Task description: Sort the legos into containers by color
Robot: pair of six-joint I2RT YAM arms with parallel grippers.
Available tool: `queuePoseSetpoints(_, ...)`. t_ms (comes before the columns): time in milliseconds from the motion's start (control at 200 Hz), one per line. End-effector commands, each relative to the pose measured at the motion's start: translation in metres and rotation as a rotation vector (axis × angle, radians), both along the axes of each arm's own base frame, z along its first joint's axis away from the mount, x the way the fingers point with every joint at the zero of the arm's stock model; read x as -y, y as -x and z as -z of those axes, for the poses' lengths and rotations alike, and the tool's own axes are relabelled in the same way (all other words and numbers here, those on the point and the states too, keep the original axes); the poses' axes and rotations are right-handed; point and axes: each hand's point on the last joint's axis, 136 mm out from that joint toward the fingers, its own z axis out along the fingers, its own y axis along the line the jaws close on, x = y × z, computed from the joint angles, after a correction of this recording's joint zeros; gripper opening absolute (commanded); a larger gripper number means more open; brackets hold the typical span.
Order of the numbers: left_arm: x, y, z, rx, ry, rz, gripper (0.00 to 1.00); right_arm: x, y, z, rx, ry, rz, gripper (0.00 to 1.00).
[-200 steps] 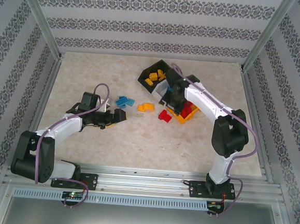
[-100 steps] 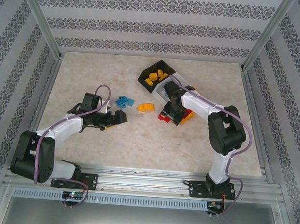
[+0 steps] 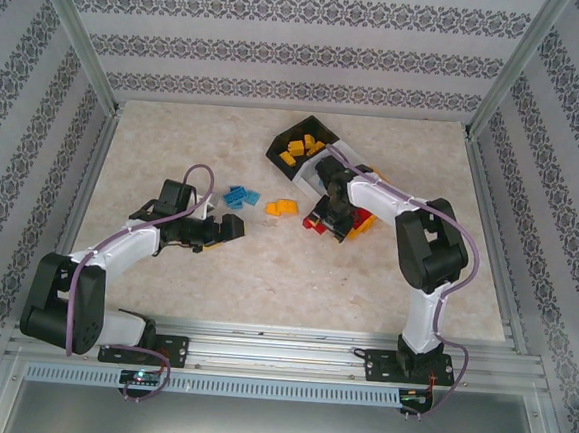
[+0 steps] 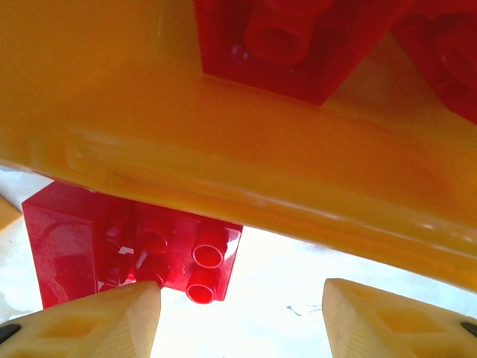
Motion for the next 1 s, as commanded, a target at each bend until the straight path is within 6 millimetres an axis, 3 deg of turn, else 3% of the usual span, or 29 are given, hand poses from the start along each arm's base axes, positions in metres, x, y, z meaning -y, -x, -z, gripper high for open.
queuePoseSetpoints(0, 0.002, -0.001, -0.008, 0.026, -0.016, 0.019, 1.00, -0.001, -0.003, 0.011, -0.018, 0.008, 0.009, 0.60)
queuePoseSetpoints(250, 0.001, -0.001, -0.005, 0.016, -0.023, 0.018, 1.00, -0.004, 0.001, 0.012, -0.032, 0.008, -0.008, 0.59)
queuePoseSetpoints(435, 0.000, -0.001, -0.007, 0.024, -0.033, 0.016, 1.00, 0.003, 0.032, 0.019, -0.077, 0.023, -0.020, 0.58)
queuePoseSetpoints(624, -0.001, -0.001, -0.007, 0.024, -0.036, 0.015, 1.00, 0.004, 0.055, 0.005, -0.067, 0.015, -0.037, 0.56)
queuePoseSetpoints(784, -0.001, -0.001, -0.006, 0.021, -0.038, 0.012, 1.00, 0.007, 0.047, -0.007, -0.021, 0.014, -0.036, 0.56)
queuePoseSetpoints(994, -0.001, -0.001, -0.005, 0.017, -0.039, 0.012, 1.00, 0.008, 0.023, -0.007, -0.003, 0.017, -0.033, 0.59)
